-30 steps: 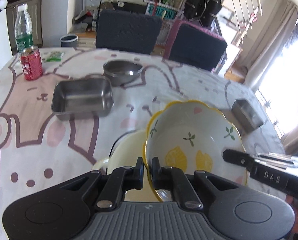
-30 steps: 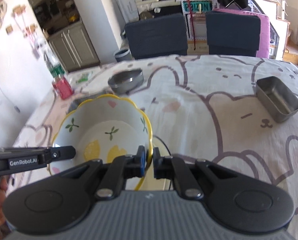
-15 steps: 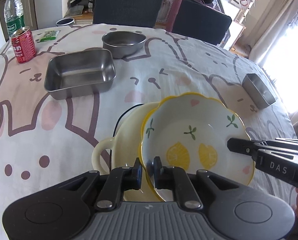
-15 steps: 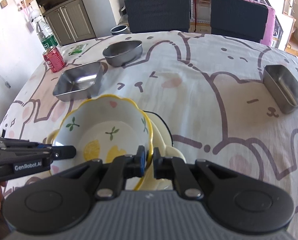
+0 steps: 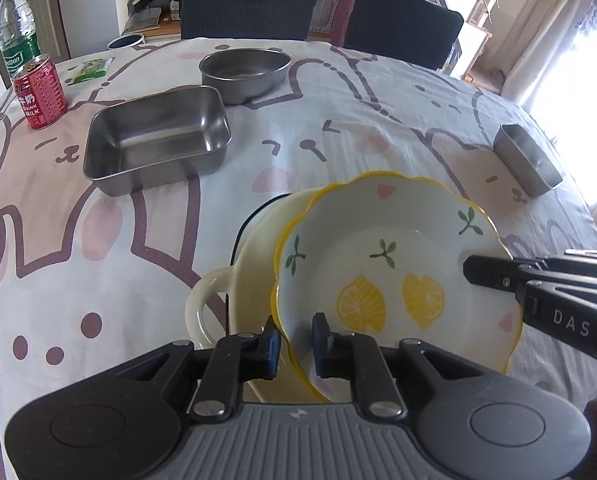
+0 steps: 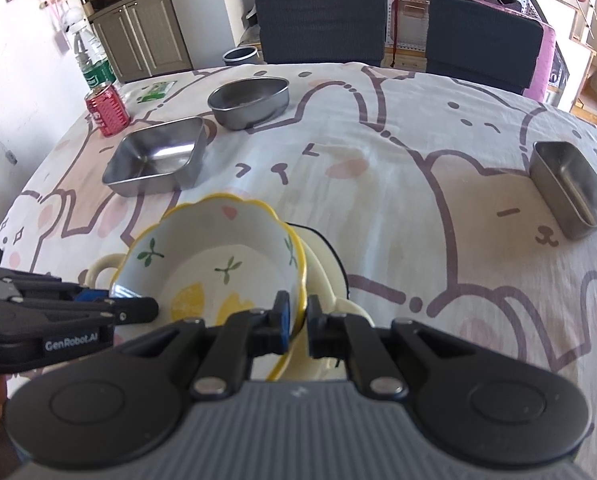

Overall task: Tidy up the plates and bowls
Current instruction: 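Lower the lemon-print bowl with both grippers into the cream bowl, then open both grippers to release the lemon-print bowl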

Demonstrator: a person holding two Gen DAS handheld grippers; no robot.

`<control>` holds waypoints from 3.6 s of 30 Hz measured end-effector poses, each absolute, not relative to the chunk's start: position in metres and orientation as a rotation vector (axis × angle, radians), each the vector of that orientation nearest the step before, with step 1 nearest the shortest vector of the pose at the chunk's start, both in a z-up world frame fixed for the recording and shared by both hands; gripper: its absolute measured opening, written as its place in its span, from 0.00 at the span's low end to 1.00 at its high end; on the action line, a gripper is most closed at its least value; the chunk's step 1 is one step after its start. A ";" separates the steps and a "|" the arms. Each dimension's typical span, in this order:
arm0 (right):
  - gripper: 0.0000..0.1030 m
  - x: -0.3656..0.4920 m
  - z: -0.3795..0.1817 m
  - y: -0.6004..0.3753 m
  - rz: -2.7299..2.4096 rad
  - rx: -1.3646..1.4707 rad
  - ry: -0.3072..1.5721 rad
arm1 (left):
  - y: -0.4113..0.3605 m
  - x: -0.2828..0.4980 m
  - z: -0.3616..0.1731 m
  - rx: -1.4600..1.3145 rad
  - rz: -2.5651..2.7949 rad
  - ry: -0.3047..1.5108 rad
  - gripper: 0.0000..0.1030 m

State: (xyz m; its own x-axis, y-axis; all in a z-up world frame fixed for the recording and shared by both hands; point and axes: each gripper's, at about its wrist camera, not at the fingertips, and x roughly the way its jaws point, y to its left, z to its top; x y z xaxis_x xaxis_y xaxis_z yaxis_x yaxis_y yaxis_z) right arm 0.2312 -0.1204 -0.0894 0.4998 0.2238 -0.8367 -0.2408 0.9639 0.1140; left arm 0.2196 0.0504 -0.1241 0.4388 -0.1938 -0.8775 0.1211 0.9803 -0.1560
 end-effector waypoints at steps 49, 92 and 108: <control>0.09 0.243 -0.107 -0.107 0.291 -0.103 1.071 | 0.059 0.222 -0.122 -0.052 -0.221 1.120 0.21; 0.20 0.255 -0.119 -0.122 0.333 0.048 1.160 | 0.057 0.223 -0.122 -0.001 -0.222 1.120 0.16; 0.23 0.242 -0.102 -0.135 0.352 0.057 1.121 | 0.055 0.218 -0.117 0.009 -0.213 1.131 0.17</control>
State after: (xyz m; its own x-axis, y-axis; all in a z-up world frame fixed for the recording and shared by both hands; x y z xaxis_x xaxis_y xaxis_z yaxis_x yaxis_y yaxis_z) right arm 0.2423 -0.1354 -0.1021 0.3854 0.3049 -0.8709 -0.2479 0.9433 0.2206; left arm 0.2178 0.0547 -0.1168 0.4074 -0.1649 -0.8983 0.1737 0.9796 -0.1010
